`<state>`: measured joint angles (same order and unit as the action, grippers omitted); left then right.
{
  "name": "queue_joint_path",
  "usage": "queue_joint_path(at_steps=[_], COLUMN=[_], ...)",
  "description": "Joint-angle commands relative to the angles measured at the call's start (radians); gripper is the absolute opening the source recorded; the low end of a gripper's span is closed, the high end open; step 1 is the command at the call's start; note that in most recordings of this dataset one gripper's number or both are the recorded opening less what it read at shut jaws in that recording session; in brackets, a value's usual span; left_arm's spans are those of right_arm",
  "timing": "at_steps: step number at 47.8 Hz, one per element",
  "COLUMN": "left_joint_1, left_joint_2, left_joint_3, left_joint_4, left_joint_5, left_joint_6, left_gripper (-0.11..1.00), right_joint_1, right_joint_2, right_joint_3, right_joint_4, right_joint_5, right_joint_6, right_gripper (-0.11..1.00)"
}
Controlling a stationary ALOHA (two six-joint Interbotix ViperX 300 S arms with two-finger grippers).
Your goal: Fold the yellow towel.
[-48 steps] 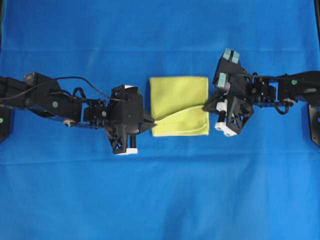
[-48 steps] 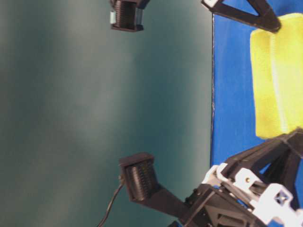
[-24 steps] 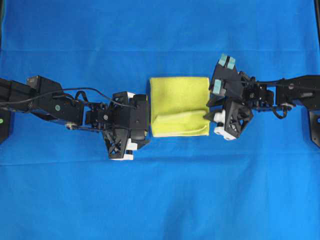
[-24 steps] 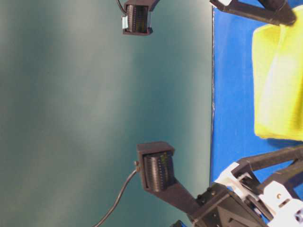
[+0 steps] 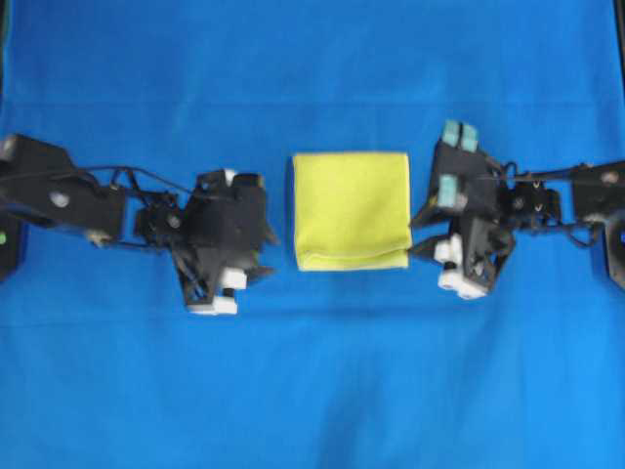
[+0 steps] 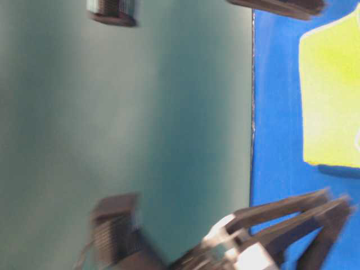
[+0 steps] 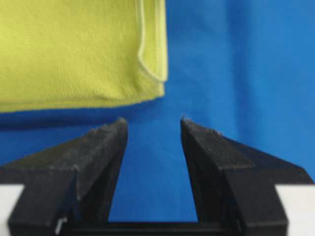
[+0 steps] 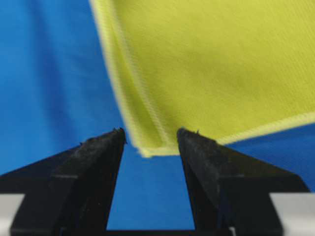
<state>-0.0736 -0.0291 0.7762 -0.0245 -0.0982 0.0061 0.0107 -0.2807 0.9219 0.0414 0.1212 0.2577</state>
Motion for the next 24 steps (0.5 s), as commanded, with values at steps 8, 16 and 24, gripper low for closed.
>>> queue_joint_path(at_steps=[8, 16, 24], left_joint_1=[-0.025, -0.025, -0.025], left_joint_2=[-0.249, -0.390, -0.552], left_joint_3=[0.069, 0.158, 0.262], left_joint_4=[-0.002, 0.000, 0.000], left_joint_5=[0.006, -0.018, -0.032], left_joint_6=[0.006, 0.006, 0.012], left_gripper=[0.44, 0.44, 0.44], right_joint_1=[0.000, -0.034, -0.071], right_joint_2=[-0.241, -0.416, -0.557], right_joint_3=[0.017, 0.067, 0.114], right_joint_4=[-0.072, -0.124, -0.181], right_joint_5=[0.017, 0.020, 0.051], right_joint_6=[-0.012, -0.012, -0.012], right_gripper=[0.53, 0.53, 0.53])
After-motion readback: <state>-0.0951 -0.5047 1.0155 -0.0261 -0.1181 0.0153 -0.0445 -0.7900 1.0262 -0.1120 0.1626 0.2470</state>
